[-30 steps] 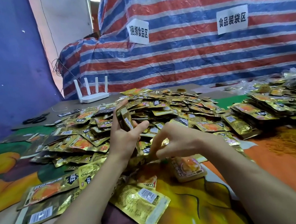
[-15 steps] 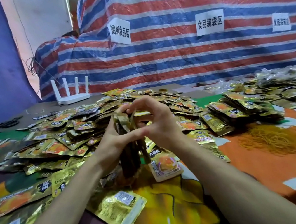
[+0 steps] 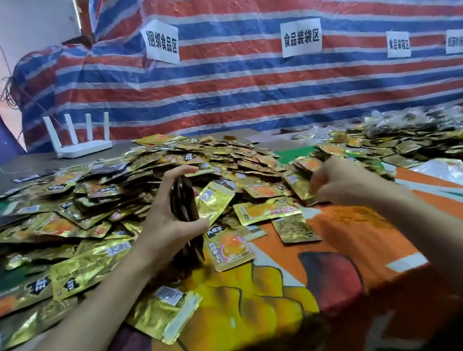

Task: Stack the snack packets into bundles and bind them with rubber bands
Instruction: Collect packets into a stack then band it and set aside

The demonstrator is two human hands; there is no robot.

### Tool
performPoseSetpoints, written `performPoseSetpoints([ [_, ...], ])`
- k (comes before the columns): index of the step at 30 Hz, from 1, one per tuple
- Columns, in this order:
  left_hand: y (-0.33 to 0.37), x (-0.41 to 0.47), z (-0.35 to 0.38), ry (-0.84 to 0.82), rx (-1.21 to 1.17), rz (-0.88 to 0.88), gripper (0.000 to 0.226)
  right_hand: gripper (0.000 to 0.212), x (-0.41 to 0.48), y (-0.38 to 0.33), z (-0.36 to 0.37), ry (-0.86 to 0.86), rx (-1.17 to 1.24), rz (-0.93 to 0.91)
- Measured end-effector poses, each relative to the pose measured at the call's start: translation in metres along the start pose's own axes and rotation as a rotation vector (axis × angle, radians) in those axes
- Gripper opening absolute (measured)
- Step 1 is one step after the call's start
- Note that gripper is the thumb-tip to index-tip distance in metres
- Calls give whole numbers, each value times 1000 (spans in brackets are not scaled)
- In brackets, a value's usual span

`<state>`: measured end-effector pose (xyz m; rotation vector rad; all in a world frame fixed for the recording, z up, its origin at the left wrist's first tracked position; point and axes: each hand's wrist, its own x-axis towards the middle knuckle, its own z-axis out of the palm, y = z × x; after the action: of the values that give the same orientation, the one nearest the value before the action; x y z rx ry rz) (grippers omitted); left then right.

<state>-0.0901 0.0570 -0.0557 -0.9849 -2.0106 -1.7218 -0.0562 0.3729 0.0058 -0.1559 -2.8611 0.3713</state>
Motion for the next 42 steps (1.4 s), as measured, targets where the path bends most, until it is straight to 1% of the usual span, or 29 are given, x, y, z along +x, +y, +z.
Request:
performPoseSetpoints([
  [2,-1,-1,0,-31,41,-9,82,27,-1,29,-7,-35,-153,117],
  [3,-1,-1,0,-38,45,-13,86,26,-2,40,-8,-38,-211,158],
  [6,-3,-2,-2,-55,26,-29,95,18,-5,62,-4,-77,-308,202],
  [8,-5,-2,-3,-66,25,-33,98,15,-6,68,-1,-89,-303,209],
  [13,-6,-3,-5,-82,-23,-28,98,12,-3,66,-2,-34,-252,216],
  [19,-6,-2,-5,-89,-36,-40,96,13,-4,59,-12,72,-247,241],
  [24,-5,-1,-3,-83,-52,-39,95,7,-6,54,-18,70,-229,248],
  [26,-6,-1,-3,-59,-62,-56,96,5,-6,52,-21,72,-169,234],
  [29,-4,-1,-2,-7,-77,-85,90,9,-3,39,-23,112,-36,159],
  [33,-4,0,-1,132,-182,-144,81,15,-1,-3,-16,127,211,-28],
  [36,-2,2,-5,249,-239,-191,66,11,-1,-47,-2,68,466,-180],
  [38,0,4,-8,260,-276,-222,65,7,2,-76,11,13,638,-255],
  [42,3,7,-12,201,-391,-332,77,3,12,-124,39,-67,852,-328],
])
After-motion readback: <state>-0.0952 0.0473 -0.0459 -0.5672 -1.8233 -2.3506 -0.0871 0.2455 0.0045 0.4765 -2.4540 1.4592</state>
